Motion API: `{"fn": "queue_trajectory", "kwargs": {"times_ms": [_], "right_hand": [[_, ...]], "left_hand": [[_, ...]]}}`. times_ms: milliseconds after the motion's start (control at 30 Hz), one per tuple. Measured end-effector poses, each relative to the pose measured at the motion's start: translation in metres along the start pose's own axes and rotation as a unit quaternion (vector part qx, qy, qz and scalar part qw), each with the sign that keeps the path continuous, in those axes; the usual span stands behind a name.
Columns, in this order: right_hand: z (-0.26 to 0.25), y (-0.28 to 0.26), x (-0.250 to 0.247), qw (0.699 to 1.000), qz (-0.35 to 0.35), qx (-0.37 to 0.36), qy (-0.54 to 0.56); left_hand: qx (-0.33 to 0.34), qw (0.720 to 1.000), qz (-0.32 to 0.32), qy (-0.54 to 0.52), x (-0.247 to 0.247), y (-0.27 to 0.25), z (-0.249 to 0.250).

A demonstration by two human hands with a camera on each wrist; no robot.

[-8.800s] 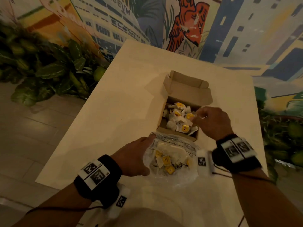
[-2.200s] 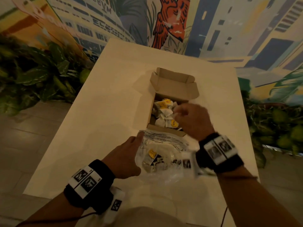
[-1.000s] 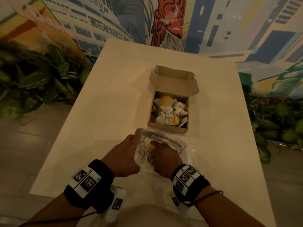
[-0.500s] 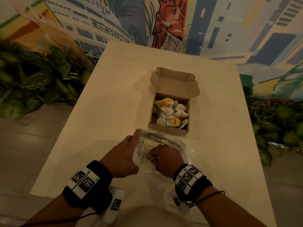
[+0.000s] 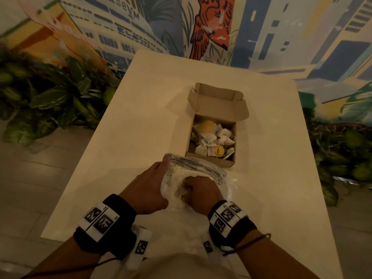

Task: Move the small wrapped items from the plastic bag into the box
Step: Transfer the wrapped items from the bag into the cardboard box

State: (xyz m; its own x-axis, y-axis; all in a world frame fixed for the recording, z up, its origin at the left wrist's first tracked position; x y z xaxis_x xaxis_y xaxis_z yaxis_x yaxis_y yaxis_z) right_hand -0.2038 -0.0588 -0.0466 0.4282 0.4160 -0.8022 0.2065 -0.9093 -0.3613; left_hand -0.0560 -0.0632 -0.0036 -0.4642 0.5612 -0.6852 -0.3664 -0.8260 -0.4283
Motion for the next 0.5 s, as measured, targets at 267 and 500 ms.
{"fn": "queue_trajectory", "kwargs": {"times_ms": [267, 500], "right_hand": [[-0.006, -0.048, -0.054, 0.974, 0.213, -0.072, 0.025], [0.005, -0.052, -0.045, 0.971, 0.237, -0.034, 0.024]], "left_hand": [[-0.003, 1.0, -0.021, 0.01, 0.006, 0.003, 0.0], [-0.004, 1.0, -0.026, 0.0, 0.008, 0.005, 0.002]]}}
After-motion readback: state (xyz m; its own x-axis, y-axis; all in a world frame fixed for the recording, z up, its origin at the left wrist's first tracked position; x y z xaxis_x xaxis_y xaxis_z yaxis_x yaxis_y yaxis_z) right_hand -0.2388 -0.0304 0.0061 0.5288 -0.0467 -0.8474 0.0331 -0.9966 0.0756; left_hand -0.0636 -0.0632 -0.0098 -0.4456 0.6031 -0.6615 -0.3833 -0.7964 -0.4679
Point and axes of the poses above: each hand's wrist, its own y-axis towards the middle knuckle, its own x-axis out of the palm, z = x × y, the point moved 5 cm from there along y, towards the middle knuckle, and after that the axes turned 3 degrees about z, right-handed, at the moved point
